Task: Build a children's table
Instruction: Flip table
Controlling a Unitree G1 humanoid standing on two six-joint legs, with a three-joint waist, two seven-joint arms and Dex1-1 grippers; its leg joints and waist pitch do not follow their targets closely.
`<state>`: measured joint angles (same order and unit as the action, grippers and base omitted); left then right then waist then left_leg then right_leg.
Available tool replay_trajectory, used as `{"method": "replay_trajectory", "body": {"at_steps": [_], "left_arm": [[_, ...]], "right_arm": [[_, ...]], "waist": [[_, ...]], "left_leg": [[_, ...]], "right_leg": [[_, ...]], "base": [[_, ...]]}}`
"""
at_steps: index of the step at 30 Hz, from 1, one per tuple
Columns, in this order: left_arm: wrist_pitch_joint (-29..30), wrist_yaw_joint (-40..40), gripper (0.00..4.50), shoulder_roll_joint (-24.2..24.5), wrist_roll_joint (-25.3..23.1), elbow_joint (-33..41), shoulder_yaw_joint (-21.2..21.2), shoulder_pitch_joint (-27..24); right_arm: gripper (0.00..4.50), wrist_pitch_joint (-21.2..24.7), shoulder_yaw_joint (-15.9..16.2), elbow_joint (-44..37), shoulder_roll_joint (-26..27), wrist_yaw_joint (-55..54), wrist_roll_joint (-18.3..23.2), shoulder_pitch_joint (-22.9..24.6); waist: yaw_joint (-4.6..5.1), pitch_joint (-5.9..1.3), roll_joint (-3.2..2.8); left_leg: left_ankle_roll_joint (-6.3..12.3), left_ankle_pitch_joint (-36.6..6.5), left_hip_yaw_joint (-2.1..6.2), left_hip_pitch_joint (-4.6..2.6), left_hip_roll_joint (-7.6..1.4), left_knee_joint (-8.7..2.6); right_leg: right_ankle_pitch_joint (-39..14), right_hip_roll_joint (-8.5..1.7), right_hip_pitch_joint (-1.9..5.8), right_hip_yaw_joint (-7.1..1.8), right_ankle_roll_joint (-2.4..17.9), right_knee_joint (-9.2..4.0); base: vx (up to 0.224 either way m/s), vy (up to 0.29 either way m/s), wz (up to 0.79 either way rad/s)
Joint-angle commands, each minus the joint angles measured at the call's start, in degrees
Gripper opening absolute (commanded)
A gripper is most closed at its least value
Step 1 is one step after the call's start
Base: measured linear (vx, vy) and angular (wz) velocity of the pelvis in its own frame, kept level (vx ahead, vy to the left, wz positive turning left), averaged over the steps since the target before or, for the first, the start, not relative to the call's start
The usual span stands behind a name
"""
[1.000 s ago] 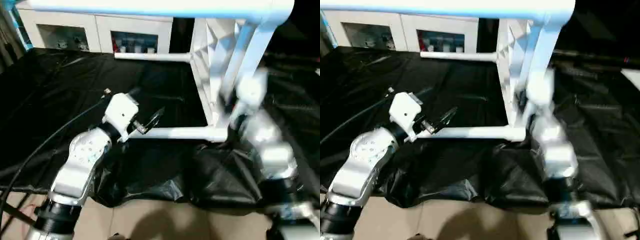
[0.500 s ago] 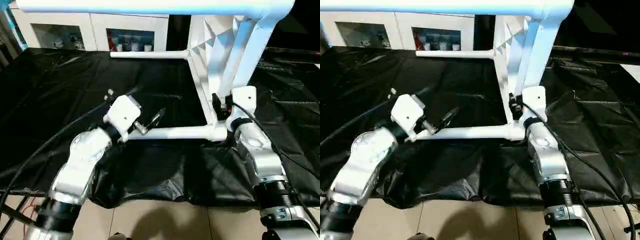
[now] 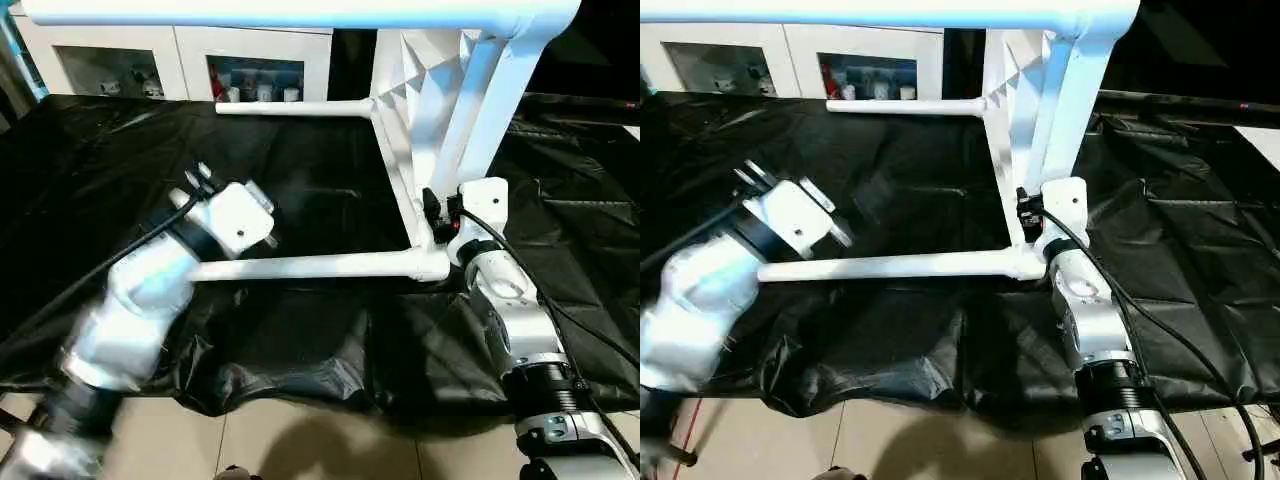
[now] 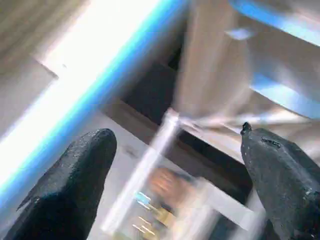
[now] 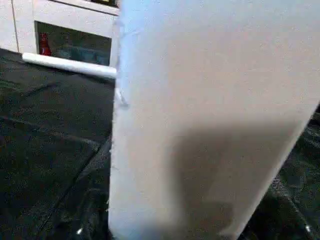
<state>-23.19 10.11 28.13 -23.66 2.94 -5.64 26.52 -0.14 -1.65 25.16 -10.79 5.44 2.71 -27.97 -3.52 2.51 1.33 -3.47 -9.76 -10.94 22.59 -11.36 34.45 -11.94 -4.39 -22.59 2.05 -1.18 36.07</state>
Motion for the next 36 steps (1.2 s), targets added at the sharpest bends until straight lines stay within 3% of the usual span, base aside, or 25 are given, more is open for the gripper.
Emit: {"method": "replay_trajectory", "body": {"at_steps": [1, 6, 8, 9, 10, 13, 14, 19, 22, 23, 24, 28, 36], "left_arm": [[-2.1, -2.5, 4.50, 0.3, -3.1, 0.9, 0.5, 0.6], [-3.9, -9.0, 4.50, 1.3, -8.0, 0.3, 2.1, 3.5], [-2.9, -13.8, 4.50, 2.9, -11.8, -4.3, 2.1, 7.4], [-2.7, -14.3, 4.50, 3.1, -12.3, -5.1, 2.0, 8.0], [-2.5, -15.2, 4.50, 3.3, -13.5, -6.7, 1.9, 8.9], [-1.8, -18.1, 4.50, 3.7, -16.6, -11.9, 2.0, 11.8], [-1.7, -18.8, 4.50, 3.8, -16.8, -13.3, 2.0, 12.8], [-2.1, -20.8, 4.50, 3.6, -16.1, -16.7, 1.9, 15.8], [-3.7, -21.4, 4.13, 2.9, -14.7, -17.8, 1.9, 16.3], [-3.8, -21.6, 4.10, 2.8, -14.9, -17.9, 1.8, 16.3], [-3.7, -21.8, 4.00, 2.7, -15.3, -17.9, 1.7, 16.3], [-4.4, -22.6, 3.68, 2.6, -15.0, -18.8, 1.5, 16.6], [-3.5, -22.0, 2.88, 2.6, -14.0, -19.8, 1.9, 16.8]], "right_arm": [[2.01, -0.4, -0.3, 0.5, -0.1, 0.2, 0.0, -0.8], [2.00, -0.8, -0.5, 0.8, 0.1, 0.3, -0.2, -1.1], [1.99, -1.1, -0.5, 0.8, 0.1, 0.3, -0.2, -1.4], [1.94, -1.2, -0.5, 0.8, 0.1, 0.3, -0.2, -1.4], [1.84, -1.4, -0.5, 0.9, 0.1, 0.3, -0.2, -1.5], [1.81, -1.7, -0.6, 0.8, 0.2, 0.3, -0.3, -1.6], [1.81, -1.7, -0.6, 0.7, 0.1, 0.4, -0.4, -1.6], [1.79, -1.8, -0.8, 0.3, 0.1, 0.5, -0.6, -1.7], [1.79, -1.9, -0.9, 0.0, 0.0, 0.5, -0.6, -1.7], [1.78, -1.9, -1.0, -0.2, -0.1, 0.5, -0.6, -1.7], [1.78, -1.9, -1.0, -0.2, -0.1, 0.5, -0.6, -1.7], [1.78, -2.1, -0.8, -0.4, -0.2, 0.7, -0.8, -1.7], [1.78, -2.9, 0.1, -1.5, -1.1, 1.4, -2.2, -2.3]], "waist": [[-0.05, -3.67, -0.20], [-0.11, -3.75, -0.30], [-0.16, -3.68, -0.66], [-0.14, -3.84, -0.61], [0.03, -3.75, -0.52], [0.01, -3.79, -0.55], [-0.08, -3.89, -1.00], [-0.27, -4.08, -0.73], [-0.38, -4.10, -0.69], [-0.46, -4.10, -1.35], [-0.33, -4.03, -1.04], [-0.40, -4.05, -0.72], [-0.49, -3.98, -0.76]], "left_leg": [[-1.30, -9.7, 0.77, -1.50, -1.53, -3.84], [-1.04, -9.5, 0.70, -1.43, -1.40, -3.66], [-1.37, -10.2, 0.76, -1.49, -1.36, -3.72], [-1.57, -10.9, 0.73, -1.73, -1.27, -3.56], [-1.62, -10.4, 0.80, -1.40, -1.23, -3.69], [-1.70, -10.1, 0.77, -1.42, -1.19, -3.60], [-1.76, -9.8, 0.87, -1.49, -1.19, -3.55], [-1.08, -7.6, 0.80, -1.32, -1.15, -3.37], [-0.62, -7.6, 0.75, -1.31, -1.16, -3.32], [-0.83, -7.9, 0.83, -1.40, -1.19, -3.33], [-1.04, -8.8, 0.79, -1.39, -1.23, -3.39], [-1.06, -9.1, 0.83, -1.34, -1.25, -3.44], [-1.00, -9.0, 0.76, -1.39, -1.27, -3.44]], "right_leg": [[-2.4, -2.53, 2.01, -1.76, 8.9, -3.45], [-1.6, -2.44, 1.93, -1.82, 9.5, -3.34], [-2.8, -2.46, 1.75, -1.80, 9.6, -3.36], [-3.3, -2.25, 1.61, -1.77, 9.3, -3.45], [-3.0, -2.32, 1.79, -1.76, 9.3, -3.38], [-2.6, -2.35, 1.68, -1.76, 9.5, -3.38], [-1.8, -2.41, 1.73, -1.74, 9.6, -3.22], [2.4, -2.35, 1.86, -1.64, 11.1, -2.84], [2.5, -2.43, 1.90, -1.65, 11.5, -2.85], [2.2, -2.48, 1.80, -1.64, 11.6, -2.84], [1.6, -2.39, 1.79, -1.62, 11.5, -2.99], [0.7, -2.47, 1.88, -1.62, 11.3, -3.04], [0.1, -2.52, 1.76, -1.67, 11.1, -3.09]], "base": [[0.000, 0.000, 0.00], [0.000, 0.000, 0.00], [0.000, 0.000, 0.00], [0.000, 0.000, 0.00], [0.000, 0.000, 0.00], [0.000, 0.000, 0.00], [0.000, 0.000, 0.00], [0.000, 0.000, 0.00], [0.000, 0.000, 0.00], [0.000, 0.000, 0.00], [0.000, 0.000, 0.00], [0.000, 0.000, 0.00], [0.000, 0.000, 0.00]]}}
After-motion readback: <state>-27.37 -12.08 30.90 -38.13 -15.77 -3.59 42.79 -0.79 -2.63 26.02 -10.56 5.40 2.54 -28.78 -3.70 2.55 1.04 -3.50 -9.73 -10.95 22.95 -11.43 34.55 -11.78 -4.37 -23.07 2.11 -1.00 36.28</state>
